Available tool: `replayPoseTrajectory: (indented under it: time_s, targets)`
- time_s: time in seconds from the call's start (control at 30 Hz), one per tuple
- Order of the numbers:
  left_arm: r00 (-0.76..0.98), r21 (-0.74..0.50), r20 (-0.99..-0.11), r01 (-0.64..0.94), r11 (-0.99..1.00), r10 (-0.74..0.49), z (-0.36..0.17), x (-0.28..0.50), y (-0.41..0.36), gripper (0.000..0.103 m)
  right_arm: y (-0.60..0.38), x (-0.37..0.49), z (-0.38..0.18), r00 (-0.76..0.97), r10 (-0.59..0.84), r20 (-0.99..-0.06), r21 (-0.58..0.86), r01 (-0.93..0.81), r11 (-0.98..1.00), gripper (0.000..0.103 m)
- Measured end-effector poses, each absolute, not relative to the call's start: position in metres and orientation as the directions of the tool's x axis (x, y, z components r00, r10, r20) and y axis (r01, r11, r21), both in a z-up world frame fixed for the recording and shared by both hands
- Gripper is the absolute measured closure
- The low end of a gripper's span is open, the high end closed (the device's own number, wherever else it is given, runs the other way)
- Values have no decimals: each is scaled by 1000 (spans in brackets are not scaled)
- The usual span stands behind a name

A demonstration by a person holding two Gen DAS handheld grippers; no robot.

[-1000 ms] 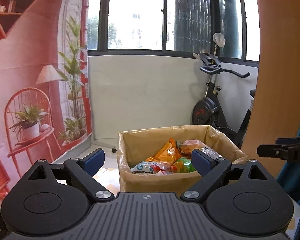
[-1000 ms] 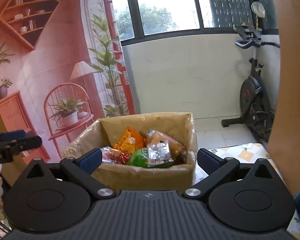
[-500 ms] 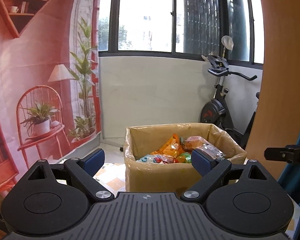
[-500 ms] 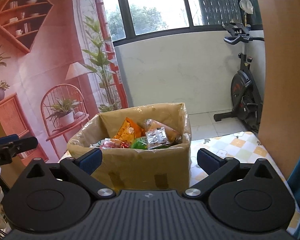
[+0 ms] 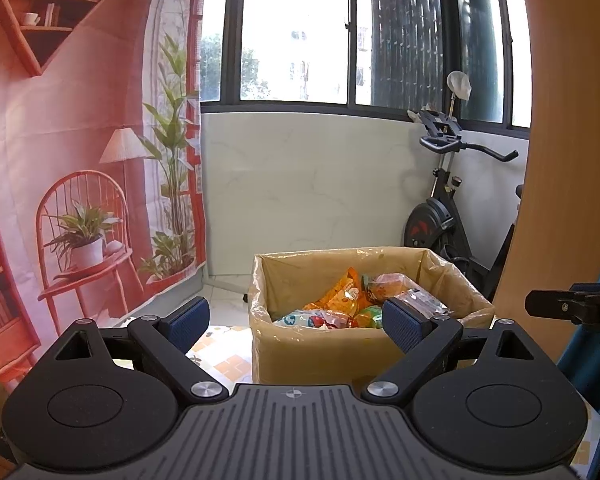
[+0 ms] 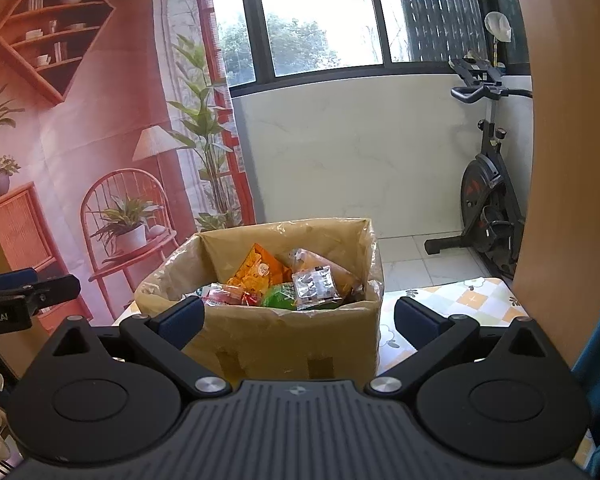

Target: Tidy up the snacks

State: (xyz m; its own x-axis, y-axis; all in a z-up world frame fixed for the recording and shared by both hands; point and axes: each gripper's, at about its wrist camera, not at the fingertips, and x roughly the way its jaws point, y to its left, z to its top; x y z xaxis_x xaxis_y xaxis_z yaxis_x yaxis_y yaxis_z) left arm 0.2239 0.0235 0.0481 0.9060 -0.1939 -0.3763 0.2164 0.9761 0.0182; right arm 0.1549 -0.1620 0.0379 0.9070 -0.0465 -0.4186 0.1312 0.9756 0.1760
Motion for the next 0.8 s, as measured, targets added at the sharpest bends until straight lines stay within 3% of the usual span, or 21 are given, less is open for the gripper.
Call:
replayPoseTrajectory:
  time_s: [0.8]
  targets:
    - [924, 8, -330, 207, 978, -192, 60, 219, 25, 8, -161, 154, 48, 926, -66, -373, 176, 141, 974, 0]
